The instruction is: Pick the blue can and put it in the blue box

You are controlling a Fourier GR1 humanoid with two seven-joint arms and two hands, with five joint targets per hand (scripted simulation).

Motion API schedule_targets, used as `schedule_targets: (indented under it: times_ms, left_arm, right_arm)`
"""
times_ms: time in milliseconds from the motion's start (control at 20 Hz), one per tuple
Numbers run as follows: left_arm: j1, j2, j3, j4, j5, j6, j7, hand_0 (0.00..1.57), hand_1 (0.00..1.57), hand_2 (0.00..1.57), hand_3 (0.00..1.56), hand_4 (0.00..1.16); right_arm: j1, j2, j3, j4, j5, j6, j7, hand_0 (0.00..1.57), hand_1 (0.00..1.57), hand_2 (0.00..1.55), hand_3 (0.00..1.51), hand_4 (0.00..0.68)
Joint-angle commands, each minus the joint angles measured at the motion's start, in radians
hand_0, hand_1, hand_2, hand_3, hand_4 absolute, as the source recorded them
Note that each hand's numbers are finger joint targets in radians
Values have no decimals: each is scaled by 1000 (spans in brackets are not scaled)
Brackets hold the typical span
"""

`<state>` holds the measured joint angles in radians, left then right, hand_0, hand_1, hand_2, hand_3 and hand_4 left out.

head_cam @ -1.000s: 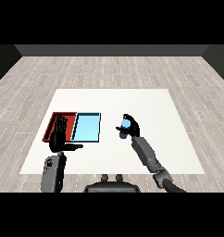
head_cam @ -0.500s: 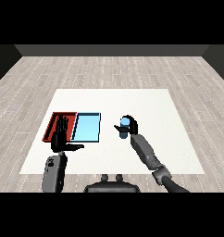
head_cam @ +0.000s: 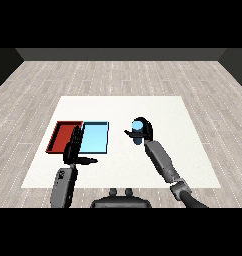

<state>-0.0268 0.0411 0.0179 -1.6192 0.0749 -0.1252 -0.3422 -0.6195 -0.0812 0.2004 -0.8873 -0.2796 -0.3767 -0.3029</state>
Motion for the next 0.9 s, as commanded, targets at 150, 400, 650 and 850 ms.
schedule_targets:
  times_ms: [150, 400, 650, 850]
  left_arm:
    - [-49, -40, -99, 22, -67, 38, 104, 0, 0, 0, 0, 0]
    - [-75, -41, -160, 87, -39, 70, 97, 0, 0, 0, 0, 0]
    - [-23, -35, -161, 67, -40, 44, 74, 0, 0, 0, 0, 0]
    - [-166, -41, -219, 190, 11, 124, 117, 0, 0, 0, 0, 0]
  right_arm:
    - [4, -9, 20, -101, 90, -21, -1, 1435, 1435, 1447, 1403, 617]
    - [22, -45, 51, -280, 158, -31, 181, 1428, 1428, 1450, 1401, 616]
    - [181, -40, 81, -482, 246, -35, 229, 1435, 1435, 1452, 1404, 606]
    - [229, -20, 102, -549, 285, -30, 272, 1438, 1438, 1451, 1401, 609]
